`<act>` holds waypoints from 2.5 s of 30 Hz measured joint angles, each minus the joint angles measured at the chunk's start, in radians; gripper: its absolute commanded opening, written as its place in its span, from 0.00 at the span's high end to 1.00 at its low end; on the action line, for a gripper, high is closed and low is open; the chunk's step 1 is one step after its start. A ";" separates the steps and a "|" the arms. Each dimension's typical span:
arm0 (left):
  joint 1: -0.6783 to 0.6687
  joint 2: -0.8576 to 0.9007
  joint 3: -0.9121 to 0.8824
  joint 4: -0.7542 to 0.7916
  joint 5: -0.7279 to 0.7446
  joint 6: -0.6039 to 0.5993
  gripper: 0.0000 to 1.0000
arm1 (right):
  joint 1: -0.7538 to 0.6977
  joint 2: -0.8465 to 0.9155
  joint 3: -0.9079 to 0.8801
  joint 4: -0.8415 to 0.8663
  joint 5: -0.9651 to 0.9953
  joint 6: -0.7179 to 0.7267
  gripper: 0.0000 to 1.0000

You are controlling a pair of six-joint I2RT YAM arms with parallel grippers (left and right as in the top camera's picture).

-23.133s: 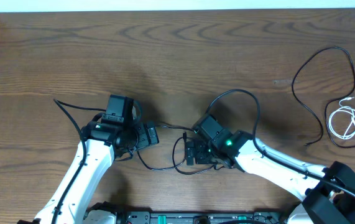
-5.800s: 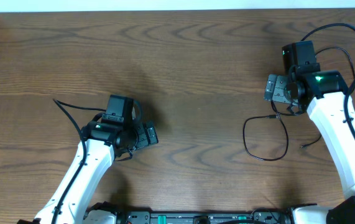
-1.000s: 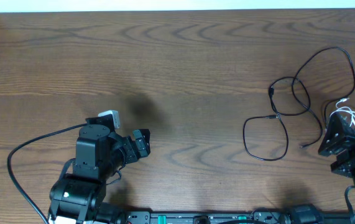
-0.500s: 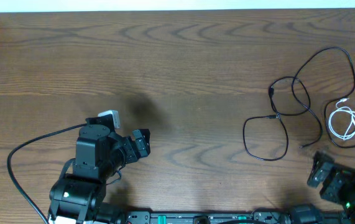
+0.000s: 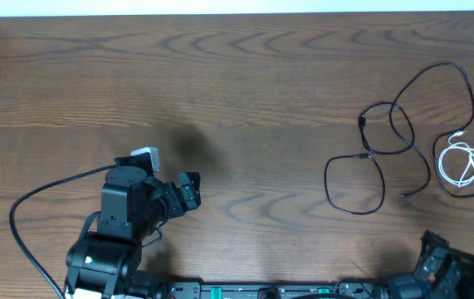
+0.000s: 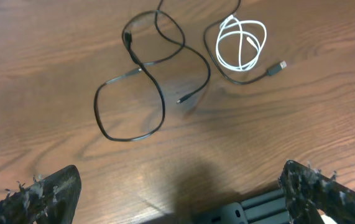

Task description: Untangle cables

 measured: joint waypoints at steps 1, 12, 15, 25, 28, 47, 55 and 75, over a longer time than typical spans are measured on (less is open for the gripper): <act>0.000 0.000 0.000 0.000 0.000 0.000 0.02 | 0.000 -0.014 0.000 0.000 0.000 0.000 0.01; 0.000 0.000 0.000 0.000 0.000 0.000 0.02 | -0.055 -0.201 -0.001 0.001 0.000 0.000 0.01; 0.000 0.000 0.000 0.000 0.000 0.000 0.02 | -0.069 -0.243 -0.001 0.000 0.000 0.000 0.01; 0.000 0.000 0.000 0.000 0.000 0.000 0.02 | -0.109 -0.291 -0.001 0.001 0.000 0.000 0.01; 0.000 0.000 0.000 0.000 0.000 0.000 0.02 | -0.126 -0.311 -0.001 0.001 0.000 0.000 0.01; 0.000 0.000 0.000 0.000 0.000 0.000 0.02 | -0.129 -0.430 -0.002 -0.002 0.000 0.000 0.01; 0.000 0.000 0.000 0.000 0.000 0.000 0.02 | -0.129 -0.435 -0.002 -0.002 0.000 0.000 0.01; 0.000 0.000 0.000 0.000 0.000 0.000 0.02 | -0.130 -0.436 -0.010 0.446 0.000 0.001 0.01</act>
